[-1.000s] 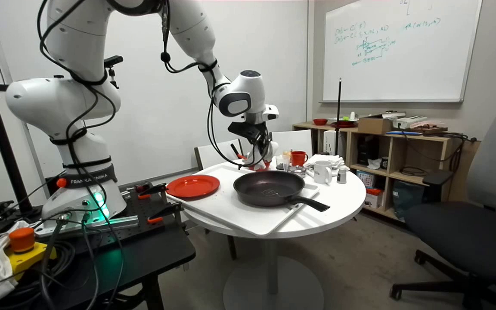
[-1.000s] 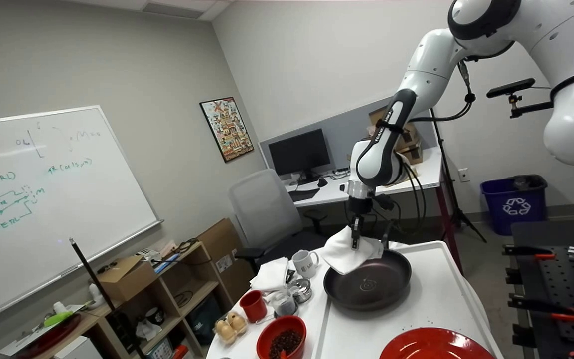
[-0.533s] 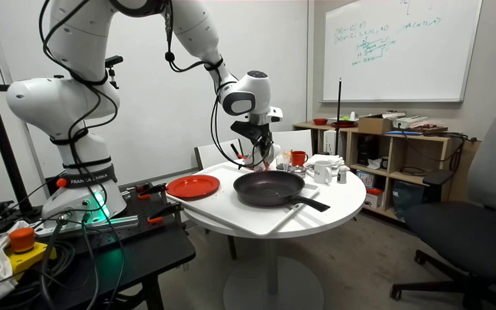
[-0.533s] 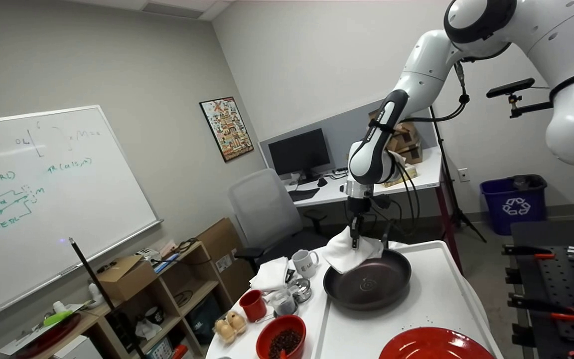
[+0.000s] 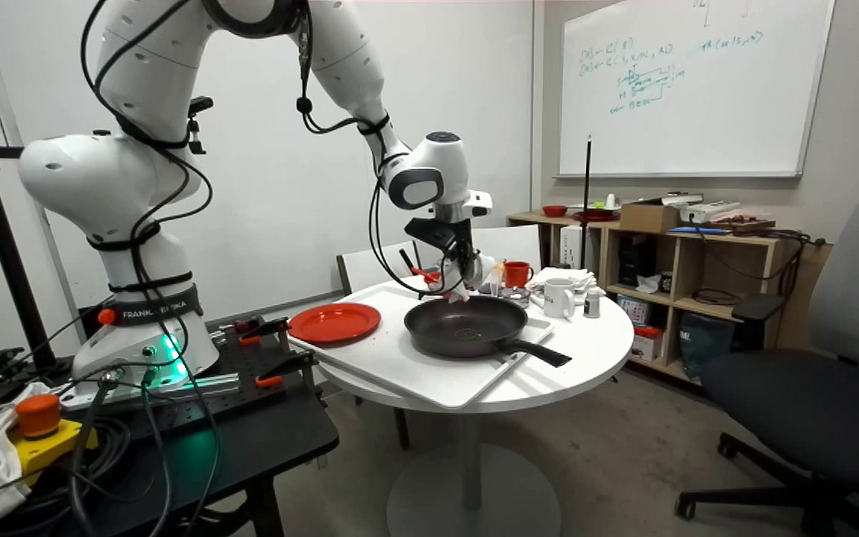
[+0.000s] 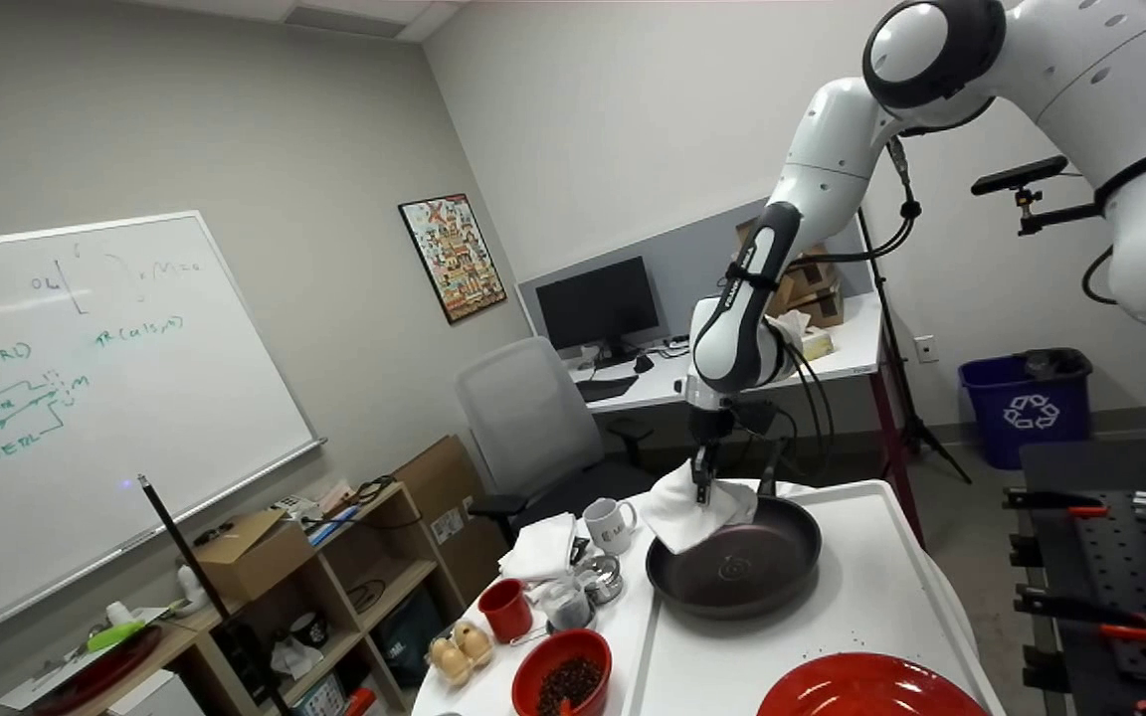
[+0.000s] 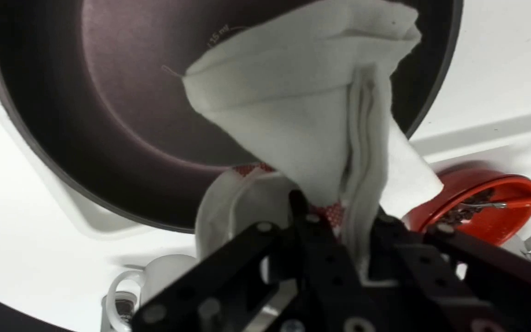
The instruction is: Use the towel on the left to wipe the black pan.
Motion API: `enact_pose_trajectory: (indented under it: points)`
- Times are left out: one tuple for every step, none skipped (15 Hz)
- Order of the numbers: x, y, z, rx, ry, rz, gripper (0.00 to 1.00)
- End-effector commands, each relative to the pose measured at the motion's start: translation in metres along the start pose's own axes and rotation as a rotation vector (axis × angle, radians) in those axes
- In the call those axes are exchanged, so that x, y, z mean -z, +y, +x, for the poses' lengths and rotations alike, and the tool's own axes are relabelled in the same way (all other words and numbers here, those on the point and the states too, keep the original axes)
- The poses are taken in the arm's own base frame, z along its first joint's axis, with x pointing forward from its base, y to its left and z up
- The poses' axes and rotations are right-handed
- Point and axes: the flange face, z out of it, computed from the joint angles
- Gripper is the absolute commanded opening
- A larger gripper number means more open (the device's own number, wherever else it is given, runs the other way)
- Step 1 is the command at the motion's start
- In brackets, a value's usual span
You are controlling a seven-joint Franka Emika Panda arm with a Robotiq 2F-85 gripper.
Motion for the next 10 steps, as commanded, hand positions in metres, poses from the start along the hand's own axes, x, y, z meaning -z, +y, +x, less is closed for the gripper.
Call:
enact_pose_trajectory:
  points:
    - [-0.032,-0.008,0.012,-0.007,0.010,-0.088,0.04]
    - [-0.043,-0.012,0.012,-0.001,0.002,-0.105,0.04]
    - [-0.053,-0.015,0.011,0.005,-0.006,-0.122,0.04]
    - [-0.061,-0.018,0.010,0.007,-0.015,-0.137,0.04]
    - [-0.069,-0.018,0.010,0.007,-0.015,-0.157,0.04]
    - [-0.075,-0.018,0.010,0.007,-0.013,-0.175,0.04]
    - [-0.078,-0.014,0.010,0.009,0.004,-0.208,0.04]
    - [-0.077,-0.009,0.011,0.012,0.026,-0.238,0.04]
    - [-0.074,-0.003,0.012,0.005,0.056,-0.262,0.04]
    - [-0.069,0.002,0.014,-0.004,0.082,-0.278,0.04]
